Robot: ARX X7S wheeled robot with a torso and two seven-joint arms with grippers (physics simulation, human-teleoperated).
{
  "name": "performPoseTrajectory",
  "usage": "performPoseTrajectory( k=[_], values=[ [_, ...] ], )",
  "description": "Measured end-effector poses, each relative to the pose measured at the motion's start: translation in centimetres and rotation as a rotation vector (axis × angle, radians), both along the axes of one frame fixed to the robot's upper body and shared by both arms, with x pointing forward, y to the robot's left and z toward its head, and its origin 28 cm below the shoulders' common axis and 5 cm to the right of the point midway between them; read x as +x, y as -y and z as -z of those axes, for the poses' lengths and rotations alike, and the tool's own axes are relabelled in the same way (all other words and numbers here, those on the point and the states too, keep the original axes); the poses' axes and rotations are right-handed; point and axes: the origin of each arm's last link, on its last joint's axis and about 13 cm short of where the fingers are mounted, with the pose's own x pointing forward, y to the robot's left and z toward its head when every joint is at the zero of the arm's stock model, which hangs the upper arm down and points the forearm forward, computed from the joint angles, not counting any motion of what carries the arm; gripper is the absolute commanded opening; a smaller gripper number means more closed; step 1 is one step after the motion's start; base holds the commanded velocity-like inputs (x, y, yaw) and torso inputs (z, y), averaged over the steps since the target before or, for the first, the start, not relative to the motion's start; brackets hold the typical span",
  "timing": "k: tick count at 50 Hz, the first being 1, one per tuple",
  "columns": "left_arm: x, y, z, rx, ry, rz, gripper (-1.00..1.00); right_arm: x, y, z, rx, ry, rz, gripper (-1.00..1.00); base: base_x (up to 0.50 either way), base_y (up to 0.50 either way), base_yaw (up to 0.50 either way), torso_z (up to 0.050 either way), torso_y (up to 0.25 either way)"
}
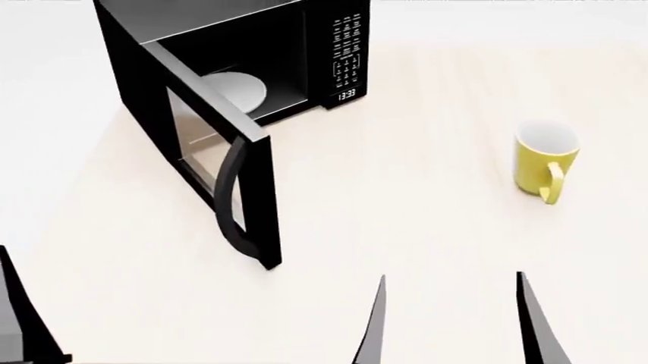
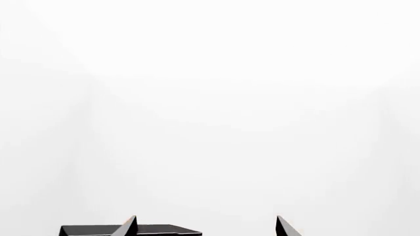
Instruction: Close the microwave.
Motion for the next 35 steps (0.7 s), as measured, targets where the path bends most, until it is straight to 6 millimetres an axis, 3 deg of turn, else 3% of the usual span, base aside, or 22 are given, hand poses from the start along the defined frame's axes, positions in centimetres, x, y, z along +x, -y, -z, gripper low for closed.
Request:
performPoseTrajectory(
  k=[35],
  values=[
    [0.13, 0.11, 0.57, 0.003, -0.022, 0.008, 1.00, -0.20, -0.38, 0.17, -0.095, 0.022, -0.003, 1.00, 0.50, 0.11, 0.00, 0.000, 0.000]
  ],
)
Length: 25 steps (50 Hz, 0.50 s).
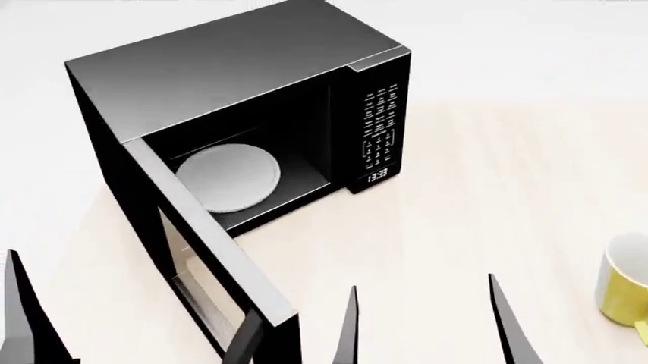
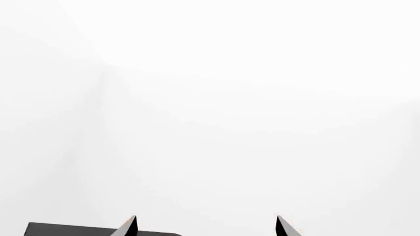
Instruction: Close the microwave.
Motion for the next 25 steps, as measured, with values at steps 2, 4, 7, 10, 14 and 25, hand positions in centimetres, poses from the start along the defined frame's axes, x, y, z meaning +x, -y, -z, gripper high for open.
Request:
performPoseTrajectory(
  k=[2, 4, 7, 10, 14, 25],
  values=[
    [0.00, 0.01, 0.02, 0.000, -0.001, 0.001, 1.00, 0.02, 0.02, 0.00, 0.003, -0.002, 0.000, 1.00, 0.50, 0.00, 0.00, 0.000, 0.000],
    [0.00, 0.02, 0.04, 0.000, -0.002, 0.001, 1.00, 0.05, 0.04, 0.00, 0.008, -0.006, -0.001, 1.00, 0.50, 0.00, 0.00, 0.000, 0.000],
    [-0.01, 0.03, 0.07, 0.001, -0.004, 0.002, 1.00, 0.09, 0.08, 0.00, 0.018, -0.013, -0.003, 1.00, 0.50, -0.01, 0.00, 0.000, 0.000],
    [0.03, 0.04, 0.09, 0.001, -0.005, 0.002, 1.00, 0.15, 0.13, -0.01, 0.024, -0.017, -0.004, 1.00, 0.50, -0.01, 0.00, 0.000, 0.006],
    [0.01, 0.04, 0.11, 0.002, -0.006, 0.002, 1.00, 0.15, 0.15, -0.01, 0.030, -0.021, -0.004, 1.00, 0.50, -0.01, 0.00, 0.000, 0.000],
    [-0.01, -0.03, 0.03, -0.002, -0.006, -0.001, 1.00, 0.06, 0.17, -0.08, 0.038, -0.018, -0.003, 1.00, 0.36, -0.01, 0.00, 0.000, 0.000]
  ],
)
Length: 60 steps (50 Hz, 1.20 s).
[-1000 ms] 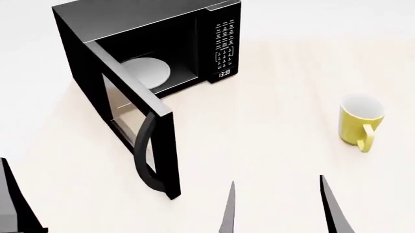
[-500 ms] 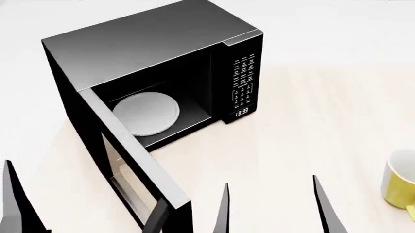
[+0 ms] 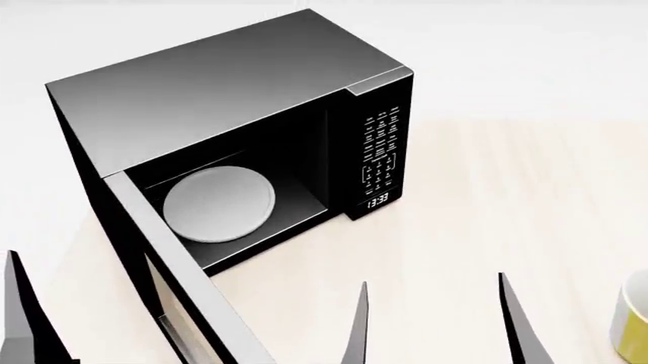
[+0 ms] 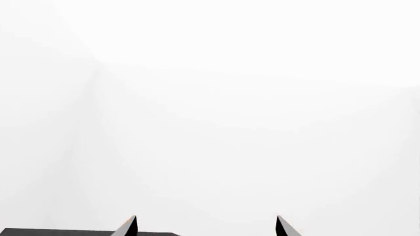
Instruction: Close the microwave.
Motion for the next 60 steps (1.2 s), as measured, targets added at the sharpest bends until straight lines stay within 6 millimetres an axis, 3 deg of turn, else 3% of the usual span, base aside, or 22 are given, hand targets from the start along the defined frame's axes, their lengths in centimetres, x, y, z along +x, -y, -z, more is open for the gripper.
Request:
performPoseTrajectory(
  k=[10, 25, 37, 48, 60],
  values=[
    [0.0, -1.2, -1.0, 0.009, -0.024, 0.064, 1.00, -0.2, -0.1, -0.2, 0.006, 0.007, -0.011, 1.00, 0.00, 0.00, 0.00, 0.000, 0.000],
    [0.4, -6.4, -3.2, 0.206, -0.196, 0.374, 1.00, -0.1, 0.0, -0.2, 0.013, 0.003, -0.010, 1.00, 0.00, 0.00, 0.00, 0.000, 0.000],
    [1.3, -8.9, -4.3, 0.354, -0.355, 0.584, 1.00, -0.1, -0.1, 0.0, 0.011, -0.004, -0.014, 1.00, 0.00, 0.00, 0.00, 0.000, 0.000],
    [2.9, -9.5, -4.3, 0.402, -0.431, 0.680, 1.00, -0.1, -0.2, 0.3, 0.007, -0.010, -0.020, 1.00, 0.00, 0.00, 0.00, 0.000, 0.000],
    [4.0, -8.5, -2.2, 0.452, -0.512, 0.794, 1.00, -0.1, -0.2, 0.4, 0.005, -0.015, -0.021, 1.00, 0.00, 0.00, 0.00, 0.000, 0.000]
  ],
)
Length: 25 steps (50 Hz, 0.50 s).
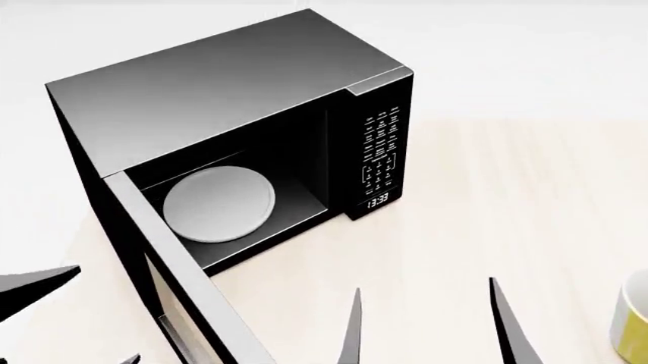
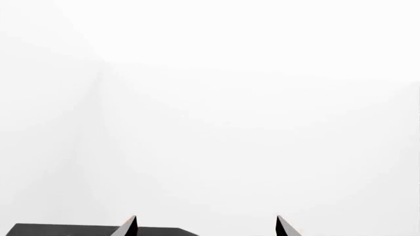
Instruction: Close the microwave.
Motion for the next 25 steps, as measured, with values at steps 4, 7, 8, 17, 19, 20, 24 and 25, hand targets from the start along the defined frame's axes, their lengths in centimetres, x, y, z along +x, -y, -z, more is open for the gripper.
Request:
performPoseTrajectory(
  k=[4, 7, 8, 17, 19, 20, 24, 25],
  values=[
    [0.0, 0.5, 0.9, 0.017, -0.030, 0.036, 1.00, 0.0, 0.0, 0.0, 0.000, -0.003, 0.001, 1.00, 0.00, 0.00, 0.00, 0.000, 0.000],
    [-0.1, 0.8, 1.5, 0.025, -0.045, 0.058, 1.00, 0.1, 0.0, 0.1, 0.001, -0.005, 0.002, 1.00, 0.00, 0.00, 0.00, 0.000, 0.000],
    [-0.1, 1.0, 1.6, 0.027, -0.049, 0.065, 1.00, 0.1, 0.0, 0.1, 0.000, -0.005, 0.002, 1.00, 0.00, 0.00, 0.00, 0.000, 0.000],
    [0.2, 1.9, 2.7, 0.020, -0.048, 0.088, 1.00, 0.1, 0.0, 0.2, 0.000, -0.009, 0.002, 1.00, 0.00, 0.00, 0.00, 0.000, 0.000],
    [0.4, 2.1, 2.9, 0.015, -0.041, 0.084, 1.00, 0.1, 0.0, 0.3, 0.000, -0.010, 0.002, 1.00, 0.00, 0.00, 0.00, 0.000, 0.000],
    [0.5, 2.2, 2.9, 0.012, -0.037, 0.079, 1.00, 0.1, 0.0, 0.3, 0.000, -0.011, 0.002, 1.00, 0.00, 0.00, 0.00, 0.000, 0.000],
    [1.0, 2.6, 3.1, -0.007, -0.015, 0.055, 1.00, 0.1, 0.0, 0.3, 0.000, -0.012, 0.001, 1.00, 0.00, 0.00, 0.00, 0.000, 0.000],
    [1.1, 2.7, 3.2, -0.012, -0.011, 0.050, 1.00, 0.1, 0.0, 0.3, -0.001, -0.013, 0.000, 1.00, 0.00, 0.00, 0.00, 0.000, 0.000]
  ],
)
